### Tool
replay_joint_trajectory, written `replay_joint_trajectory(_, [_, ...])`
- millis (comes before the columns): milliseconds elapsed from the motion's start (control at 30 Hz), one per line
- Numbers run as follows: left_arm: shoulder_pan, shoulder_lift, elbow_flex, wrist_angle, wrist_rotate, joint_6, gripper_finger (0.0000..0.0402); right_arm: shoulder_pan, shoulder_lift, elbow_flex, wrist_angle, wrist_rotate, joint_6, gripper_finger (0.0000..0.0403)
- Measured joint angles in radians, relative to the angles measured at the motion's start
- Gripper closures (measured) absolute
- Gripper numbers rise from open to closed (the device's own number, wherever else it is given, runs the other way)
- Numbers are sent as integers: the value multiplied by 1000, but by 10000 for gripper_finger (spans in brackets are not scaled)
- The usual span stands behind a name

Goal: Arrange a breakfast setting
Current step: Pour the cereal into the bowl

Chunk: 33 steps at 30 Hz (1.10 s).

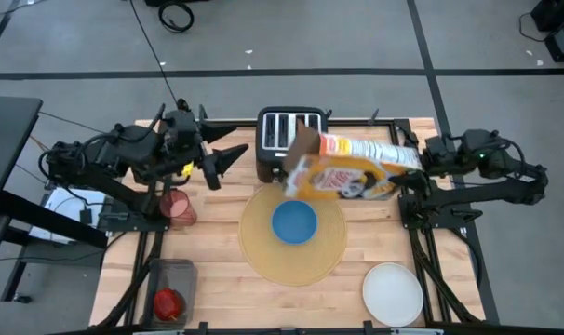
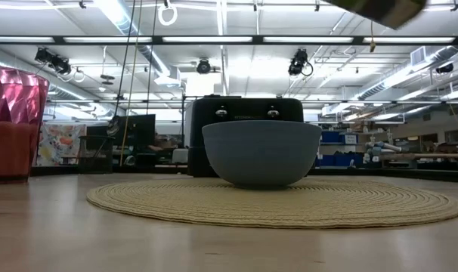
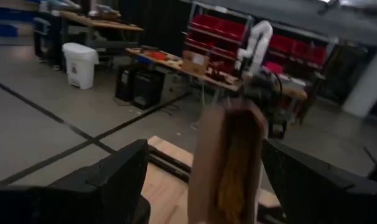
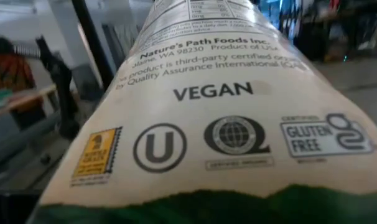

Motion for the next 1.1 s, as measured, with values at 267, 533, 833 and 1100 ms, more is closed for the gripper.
replay_joint_trajectory(267, [43,45,0,11,-39,-47,84,0,-98,-4,-289,-36,-50,147])
replay_joint_trajectory(533, [98,88,0,22,-32,-64,84,0,-22,-5,-347,-62,-172,148])
replay_joint_trajectory(833, [93,113,0,32,-28,-89,84,0,119,-5,-333,-60,-312,151])
replay_joint_trajectory(1100, [54,126,0,28,-28,-100,84,0,200,-5,-292,-48,-342,158])
